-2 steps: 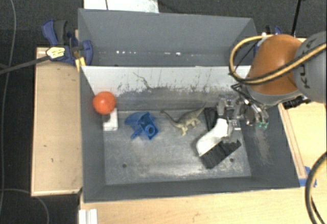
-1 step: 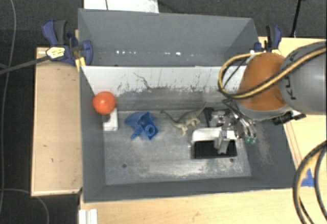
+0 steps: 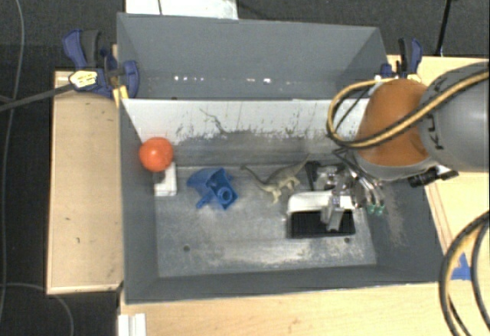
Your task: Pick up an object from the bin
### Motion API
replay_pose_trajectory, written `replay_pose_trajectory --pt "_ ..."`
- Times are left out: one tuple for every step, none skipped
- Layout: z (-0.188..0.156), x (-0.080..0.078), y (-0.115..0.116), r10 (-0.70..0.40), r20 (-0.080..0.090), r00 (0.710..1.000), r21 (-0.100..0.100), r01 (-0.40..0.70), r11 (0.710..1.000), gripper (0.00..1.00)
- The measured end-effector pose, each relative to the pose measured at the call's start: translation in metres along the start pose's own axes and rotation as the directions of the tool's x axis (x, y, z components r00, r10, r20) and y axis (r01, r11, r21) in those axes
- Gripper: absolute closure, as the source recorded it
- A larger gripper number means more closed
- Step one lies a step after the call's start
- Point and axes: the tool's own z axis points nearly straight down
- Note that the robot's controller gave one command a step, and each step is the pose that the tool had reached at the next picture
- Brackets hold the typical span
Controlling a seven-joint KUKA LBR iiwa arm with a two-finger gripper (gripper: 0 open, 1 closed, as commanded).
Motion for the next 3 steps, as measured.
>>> replay_pose_trajectory --pt "-0.009 -0.003 -0.003 -0.004 0.001 1.000 -0.001 0.004 1.000 1.00" --pt "-0.031 -0.005 0.003 0.005 0.008 1.000 0.000 -0.005 1.000 1.00" --pt "-0.088 -0.003 0.020 -0.015 0.005 1.000 -0.001 0.015 1.000 0.00"
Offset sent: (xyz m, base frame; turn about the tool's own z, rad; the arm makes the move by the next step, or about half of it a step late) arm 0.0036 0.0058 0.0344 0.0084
